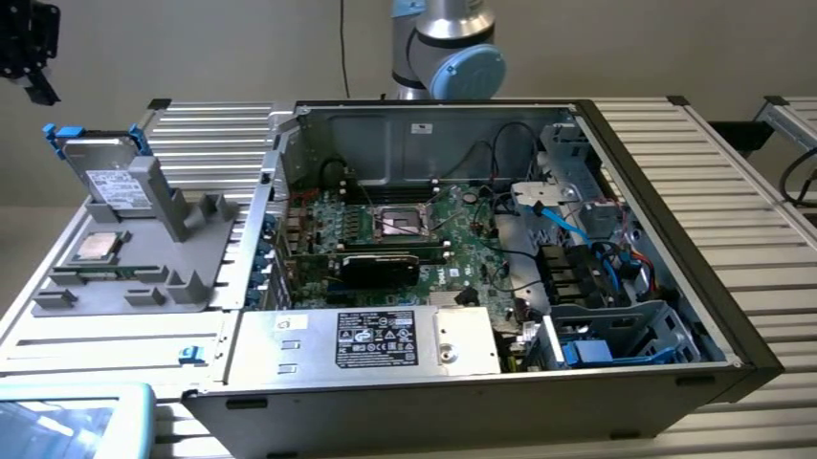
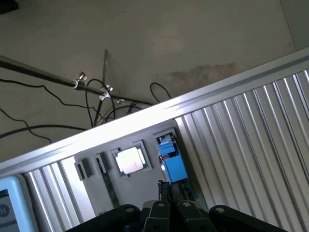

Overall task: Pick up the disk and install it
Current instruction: 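Pick up the disk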

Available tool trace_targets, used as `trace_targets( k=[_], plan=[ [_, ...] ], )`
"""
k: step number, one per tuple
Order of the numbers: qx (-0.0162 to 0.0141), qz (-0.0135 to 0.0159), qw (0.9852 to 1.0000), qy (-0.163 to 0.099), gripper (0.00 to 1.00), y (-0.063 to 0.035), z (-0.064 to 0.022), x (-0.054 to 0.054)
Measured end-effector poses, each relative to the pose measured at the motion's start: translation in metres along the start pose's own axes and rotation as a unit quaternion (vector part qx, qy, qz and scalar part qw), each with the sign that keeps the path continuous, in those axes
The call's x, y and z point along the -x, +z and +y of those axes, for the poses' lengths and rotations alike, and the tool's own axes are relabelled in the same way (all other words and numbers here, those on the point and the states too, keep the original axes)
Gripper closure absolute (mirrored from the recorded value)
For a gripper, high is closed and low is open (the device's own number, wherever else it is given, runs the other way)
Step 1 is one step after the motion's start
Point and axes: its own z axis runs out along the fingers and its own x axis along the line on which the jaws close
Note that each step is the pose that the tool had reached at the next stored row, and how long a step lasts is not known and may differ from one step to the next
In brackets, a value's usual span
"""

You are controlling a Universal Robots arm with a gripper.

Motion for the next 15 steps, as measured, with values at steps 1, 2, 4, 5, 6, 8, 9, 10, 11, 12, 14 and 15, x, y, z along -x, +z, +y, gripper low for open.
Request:
trace_targets(
  k=[1,2,4,5,6,8,9,10,11,12,14,15],
  plan=[
    [-0.0006,0.0003,1.0,-0.008,0.89,0.0001,0.0,0.0],
    [-0.0015,0.001,0.9999,-0.016,0.89,0.0002,0.0,0.0],
    [-0.0049,0.0034,0.9996,-0.027,0.89,0.0005,0.0,0.0001],
    [-0.0072,0.0054,0.9995,-0.031,0.89,0.0006,0.0001,0.0003],
    [-0.0084,0.0062,0.9994,-0.033,0.89,0.0006,0.0003,0.0007],
    [-0.0085,0.0063,0.9994,-0.033,0.89,0.0006,0.0003,0.0007],
    [-0.0083,0.0064,0.9994,-0.033,0.89,0.0005,0.0002,0.0007],
    [-0.0086,0.0063,0.9993,-0.035,0.89,0.0005,0.0002,0.0008],
    [-0.009,0.0061,0.9992,-0.04,0.89,0.0005,0.0005,0.0014],
    [-0.0094,0.006,0.9989,-0.047,0.89,0.0006,0.0006,0.0017],
    [-0.0107,0.0055,0.9981,-0.06,0.89,0.0011,0.0009,0.0025],
    [-0.0114,0.0052,0.9978,-0.066,0.89,0.0014,0.0011,0.0031]
  ],
)
